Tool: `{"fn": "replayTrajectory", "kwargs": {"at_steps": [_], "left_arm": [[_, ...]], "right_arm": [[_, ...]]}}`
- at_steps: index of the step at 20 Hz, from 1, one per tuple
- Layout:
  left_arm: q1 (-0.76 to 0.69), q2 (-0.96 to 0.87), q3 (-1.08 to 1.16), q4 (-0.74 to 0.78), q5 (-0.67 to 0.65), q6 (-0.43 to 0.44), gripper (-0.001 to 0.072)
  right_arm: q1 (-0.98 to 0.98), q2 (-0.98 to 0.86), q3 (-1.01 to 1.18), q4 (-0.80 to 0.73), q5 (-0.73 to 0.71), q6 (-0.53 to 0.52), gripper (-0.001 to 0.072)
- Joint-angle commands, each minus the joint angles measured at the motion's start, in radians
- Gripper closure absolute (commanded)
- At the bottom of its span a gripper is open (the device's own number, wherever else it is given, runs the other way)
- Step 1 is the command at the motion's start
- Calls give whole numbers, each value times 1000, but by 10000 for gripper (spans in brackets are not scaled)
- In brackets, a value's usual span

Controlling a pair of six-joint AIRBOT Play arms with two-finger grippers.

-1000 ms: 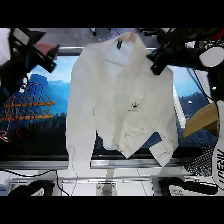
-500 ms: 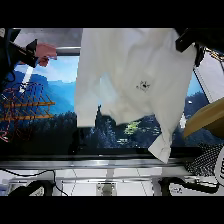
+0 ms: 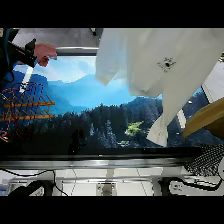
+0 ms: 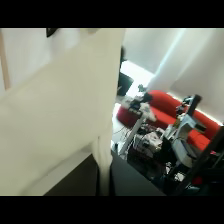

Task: Fold the clothes and pants, and hang the long-sleeved shirts on hangers.

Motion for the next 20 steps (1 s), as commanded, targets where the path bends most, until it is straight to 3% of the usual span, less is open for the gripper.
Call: {"fn": "replayTrajectory", "kwargs": {"at_steps": [1,12,20], "left_arm": [[1,-1,0,0,0,0,155],[1,-1,0,0,0,0,155],[1,-1,0,0,0,0,155]], "right_arm": [[-116,-2,4,201,-72,-1,660],[-294,-18,4,475,-44,30,660],[-288,-16,4,492,89,99,660]]}}
